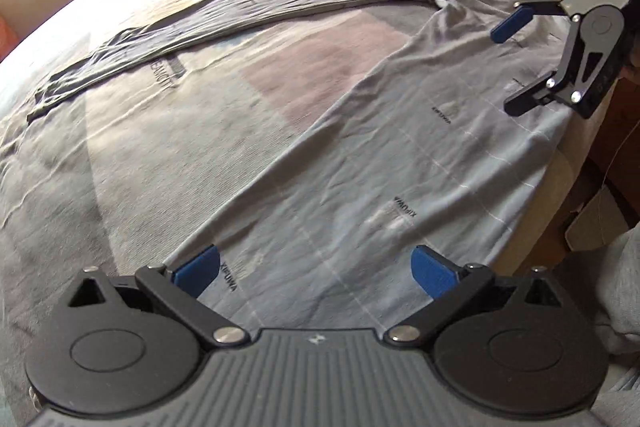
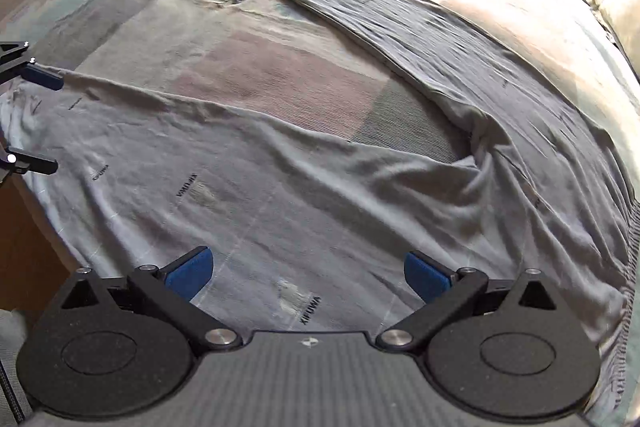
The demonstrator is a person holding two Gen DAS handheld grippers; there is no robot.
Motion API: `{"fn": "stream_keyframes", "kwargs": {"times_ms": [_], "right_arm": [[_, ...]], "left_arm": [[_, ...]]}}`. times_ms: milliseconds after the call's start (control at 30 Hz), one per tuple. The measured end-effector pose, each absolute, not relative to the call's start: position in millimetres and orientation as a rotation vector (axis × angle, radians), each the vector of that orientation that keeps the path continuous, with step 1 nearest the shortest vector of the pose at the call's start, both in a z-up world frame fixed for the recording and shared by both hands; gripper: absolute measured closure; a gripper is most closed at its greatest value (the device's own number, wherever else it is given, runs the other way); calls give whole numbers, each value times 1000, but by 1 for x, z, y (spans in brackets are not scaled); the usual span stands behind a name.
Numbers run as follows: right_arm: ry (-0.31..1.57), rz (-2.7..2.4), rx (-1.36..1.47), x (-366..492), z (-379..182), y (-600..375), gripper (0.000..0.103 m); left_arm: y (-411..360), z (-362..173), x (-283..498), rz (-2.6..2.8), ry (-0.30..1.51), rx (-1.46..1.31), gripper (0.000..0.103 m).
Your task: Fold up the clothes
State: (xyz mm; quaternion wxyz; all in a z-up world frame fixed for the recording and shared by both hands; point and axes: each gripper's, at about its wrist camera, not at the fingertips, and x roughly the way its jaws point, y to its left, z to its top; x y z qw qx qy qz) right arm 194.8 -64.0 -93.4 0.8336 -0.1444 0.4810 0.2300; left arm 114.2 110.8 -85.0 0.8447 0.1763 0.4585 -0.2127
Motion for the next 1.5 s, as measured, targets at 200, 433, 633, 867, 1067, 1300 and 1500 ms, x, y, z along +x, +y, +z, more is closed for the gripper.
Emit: {"fn": "stream_keyframes", "kwargs": {"times_ms": [200, 433, 633, 867, 1067, 1300, 1500], "right_arm": [[977, 610, -415, 172, -109, -52, 0], [1019, 557, -443, 158, -98, -76, 0], [1027, 509, -365, 169, -107, -63, 0], [1105, 559, -366, 137, -101, -67, 0], [1016, 320, -226, 170, -92, -90, 0], [987, 238, -168, 169, -87, -115, 0], [1028, 129, -76, 165, -100, -143, 0]], "left_arm": [[122, -105, 95, -452, 1049, 385, 0], [122, -87, 97, -486, 1063, 415, 2], [105, -97, 116, -490, 1049, 384, 1], [108, -92, 113, -490, 1111, 426, 1], [82, -77, 144, -554, 1000, 444, 1], [45, -84, 189, -568, 1013, 382, 1], [12, -74, 209, -637, 971, 432, 1]]}}
